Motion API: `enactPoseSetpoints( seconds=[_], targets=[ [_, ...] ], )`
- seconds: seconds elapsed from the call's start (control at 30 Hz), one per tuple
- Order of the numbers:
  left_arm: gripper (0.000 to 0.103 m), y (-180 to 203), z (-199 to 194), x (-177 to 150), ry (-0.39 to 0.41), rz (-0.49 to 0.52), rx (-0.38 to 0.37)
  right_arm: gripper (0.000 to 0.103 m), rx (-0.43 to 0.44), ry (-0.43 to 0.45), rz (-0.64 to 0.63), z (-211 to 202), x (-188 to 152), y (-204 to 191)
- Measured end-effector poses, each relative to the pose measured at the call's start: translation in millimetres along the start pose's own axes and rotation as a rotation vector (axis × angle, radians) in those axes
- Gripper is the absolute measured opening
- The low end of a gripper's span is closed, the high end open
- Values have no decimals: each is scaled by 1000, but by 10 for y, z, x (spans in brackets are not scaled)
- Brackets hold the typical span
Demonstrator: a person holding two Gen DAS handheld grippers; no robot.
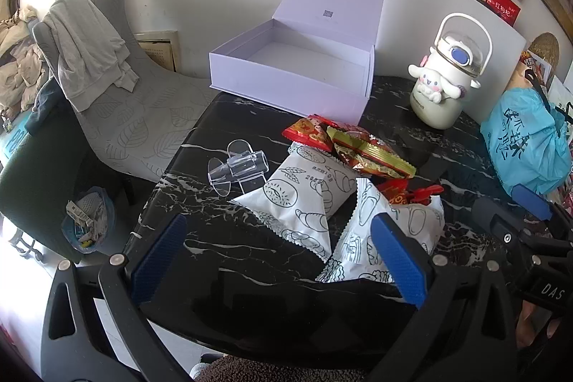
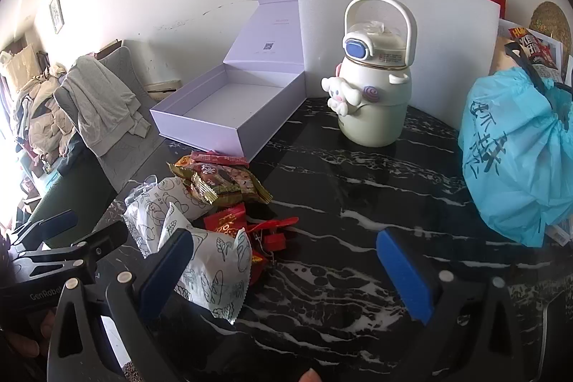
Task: Organize objects
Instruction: 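Move both tools toward the two white pastry packets on the table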
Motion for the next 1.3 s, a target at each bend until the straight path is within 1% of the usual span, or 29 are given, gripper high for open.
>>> enactPoseSetpoints(
  seconds=[1.3],
  targets=[
    [103,0,73,-24,-25,-5,7,103,19,-27,6,77,-69,-8]
  ],
)
Point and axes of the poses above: each gripper's, at about its wrist camera, not at the fingertips, and z roughly the way its jaws point, y to its right, x to its top, the point moved 3 cm from there along z, roughly the way its jaws point, and after that the axes turned 1 degree about -x, right-handed, at the moved point
